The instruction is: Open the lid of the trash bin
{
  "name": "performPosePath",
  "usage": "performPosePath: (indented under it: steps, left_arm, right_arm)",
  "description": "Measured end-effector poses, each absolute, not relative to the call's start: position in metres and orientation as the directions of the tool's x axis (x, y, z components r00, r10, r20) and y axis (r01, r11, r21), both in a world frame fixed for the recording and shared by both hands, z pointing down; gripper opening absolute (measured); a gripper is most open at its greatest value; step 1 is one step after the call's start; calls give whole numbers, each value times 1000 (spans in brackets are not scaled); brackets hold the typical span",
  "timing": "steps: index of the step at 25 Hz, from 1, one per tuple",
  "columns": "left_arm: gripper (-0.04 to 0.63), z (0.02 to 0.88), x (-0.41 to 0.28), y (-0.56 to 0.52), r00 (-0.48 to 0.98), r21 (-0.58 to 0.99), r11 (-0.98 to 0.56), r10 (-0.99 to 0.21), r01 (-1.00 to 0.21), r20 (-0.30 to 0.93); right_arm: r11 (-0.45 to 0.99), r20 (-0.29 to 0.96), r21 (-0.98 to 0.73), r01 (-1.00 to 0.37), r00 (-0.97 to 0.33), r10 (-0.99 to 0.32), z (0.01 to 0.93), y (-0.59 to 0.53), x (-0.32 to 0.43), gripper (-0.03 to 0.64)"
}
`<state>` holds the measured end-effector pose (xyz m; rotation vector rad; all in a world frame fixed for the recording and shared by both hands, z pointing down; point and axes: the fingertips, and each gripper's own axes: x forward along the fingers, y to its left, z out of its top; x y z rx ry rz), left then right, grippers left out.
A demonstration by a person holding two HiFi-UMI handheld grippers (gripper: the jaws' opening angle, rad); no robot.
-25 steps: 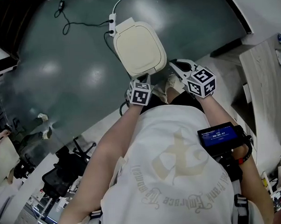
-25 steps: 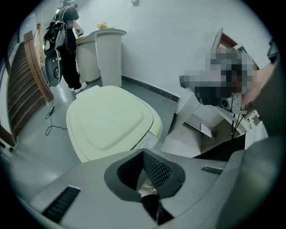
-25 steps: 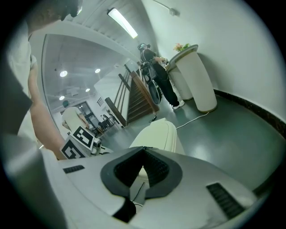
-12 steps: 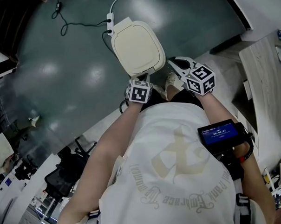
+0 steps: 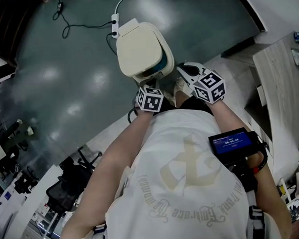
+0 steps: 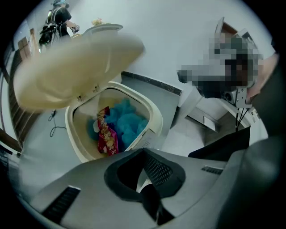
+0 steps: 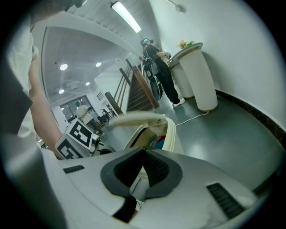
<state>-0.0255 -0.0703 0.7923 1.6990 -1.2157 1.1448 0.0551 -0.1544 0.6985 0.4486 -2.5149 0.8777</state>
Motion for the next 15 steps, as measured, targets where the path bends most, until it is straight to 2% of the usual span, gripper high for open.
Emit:
performPosePath:
  steps: [15]
  left_arm:
    - [15,795,-24,-77,199,129,-233,-306,-964,931]
  right_arm:
    - [751,499,-500,-431,-852,-157,698,-158,55,6]
